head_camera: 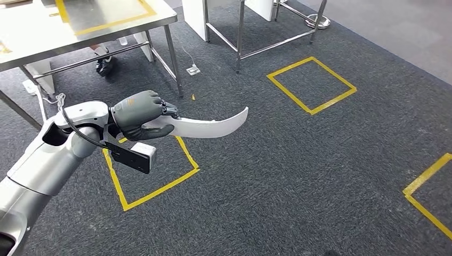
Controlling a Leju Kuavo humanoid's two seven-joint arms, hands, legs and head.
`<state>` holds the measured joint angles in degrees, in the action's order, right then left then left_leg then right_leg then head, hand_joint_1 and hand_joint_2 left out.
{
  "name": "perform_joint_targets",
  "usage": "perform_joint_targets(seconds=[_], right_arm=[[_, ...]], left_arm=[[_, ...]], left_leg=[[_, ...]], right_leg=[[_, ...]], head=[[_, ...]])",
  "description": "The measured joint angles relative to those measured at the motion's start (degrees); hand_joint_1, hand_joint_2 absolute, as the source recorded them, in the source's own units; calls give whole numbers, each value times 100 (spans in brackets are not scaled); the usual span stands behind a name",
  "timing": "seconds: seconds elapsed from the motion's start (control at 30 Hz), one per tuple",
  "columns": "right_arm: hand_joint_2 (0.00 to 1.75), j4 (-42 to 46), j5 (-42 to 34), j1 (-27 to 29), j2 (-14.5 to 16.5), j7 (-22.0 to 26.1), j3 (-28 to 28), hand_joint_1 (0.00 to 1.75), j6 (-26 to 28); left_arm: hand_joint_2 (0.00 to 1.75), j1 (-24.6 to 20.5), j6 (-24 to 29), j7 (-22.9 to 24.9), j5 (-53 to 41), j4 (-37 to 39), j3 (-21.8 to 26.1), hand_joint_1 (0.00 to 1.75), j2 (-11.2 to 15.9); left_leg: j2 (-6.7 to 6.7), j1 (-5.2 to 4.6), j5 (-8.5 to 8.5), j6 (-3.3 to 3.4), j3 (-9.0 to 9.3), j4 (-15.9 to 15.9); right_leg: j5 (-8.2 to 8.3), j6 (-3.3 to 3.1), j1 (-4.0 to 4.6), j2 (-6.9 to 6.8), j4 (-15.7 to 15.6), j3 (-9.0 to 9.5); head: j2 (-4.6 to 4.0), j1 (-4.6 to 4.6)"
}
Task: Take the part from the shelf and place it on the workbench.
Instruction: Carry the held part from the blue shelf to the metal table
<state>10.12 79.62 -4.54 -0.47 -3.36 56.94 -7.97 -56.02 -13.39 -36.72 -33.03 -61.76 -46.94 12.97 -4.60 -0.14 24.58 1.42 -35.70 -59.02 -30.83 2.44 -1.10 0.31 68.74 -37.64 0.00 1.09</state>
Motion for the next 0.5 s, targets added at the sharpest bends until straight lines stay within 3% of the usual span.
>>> perform_joint_targets(seconds=[0.07,0.13,0.2,0.23,0.27,0.33,0.4,0.43,0.47,0.5], right_arm=[[0,-1,-18,-3,-1,13,0,0,5],[0,-3,-29,-3,1,42,0,0,4],[0,-5,-33,-12,5,47,0,0,3],[0,-5,-33,-22,3,39,0,0,3],[0,-6,-32,-27,2,39,0,0,3],[0,-7,-30,-18,-7,38,0,0,-2],[0,-7,-34,-6,-15,14,0,0,-14],[0,-7,-39,-9,-20,1,0,0,-18],[0,-7,-45,-19,-22,-8,0,0,-22],[0,-7,-51,-29,-22,-9,0,0,-22]], left_arm=[[175,-20,1,-2,1,29,-3,175,-13],[175,-37,2,-8,7,50,-3,175,-21],[175,-39,3,-13,13,70,-3,175,-5],[175,-44,5,-13,14,79,-2,175,14],[175,-58,7,-13,16,86,-1,175,26],[175,-88,12,-14,27,101,-5,175,36],[175,-94,13,-14,50,124,-30,175,25],[175,-95,14,-14,69,139,-47,175,18],[175,-101,15,-14,86,154,-64,175,11],[175,-116,17,-13,103,166,-76,175,1]], left_leg=[[-157,10,10,-66,-37,-54],[-306,21,-22,-159,-96,-57],[-427,37,-70,-246,-139,-22],[-347,29,-49,-278,-171,-54],[-184,19,34,-303,-242,-178],[238,11,367,-347,-517,-766],[398,31,647,-383,-826,-1458],[424,36,654,-388,-870,-1587],[444,37,560,-382,-796,-1490],[486,32,397,-362,-614,-1183]], right_leg=[[250,-4,-45,318,-660,305],[242,-50,-53,496,-875,406],[276,-141,-48,348,-909,419],[296,-189,-54,271,-933,430],[313,-239,-62,189,-958,440],[321,-307,-47,26,-982,448],[312,-331,-24,-156,-979,446],[306,-334,-16,-247,-978,447],[300,-331,-10,-331,-977,452],[291,-325,-3,-411,-977,463]], head=[[0,0],[0,-2],[0,-7],[0,4],[0,25],[0,66],[0,77],[0,78],[0,79],[0,79]])
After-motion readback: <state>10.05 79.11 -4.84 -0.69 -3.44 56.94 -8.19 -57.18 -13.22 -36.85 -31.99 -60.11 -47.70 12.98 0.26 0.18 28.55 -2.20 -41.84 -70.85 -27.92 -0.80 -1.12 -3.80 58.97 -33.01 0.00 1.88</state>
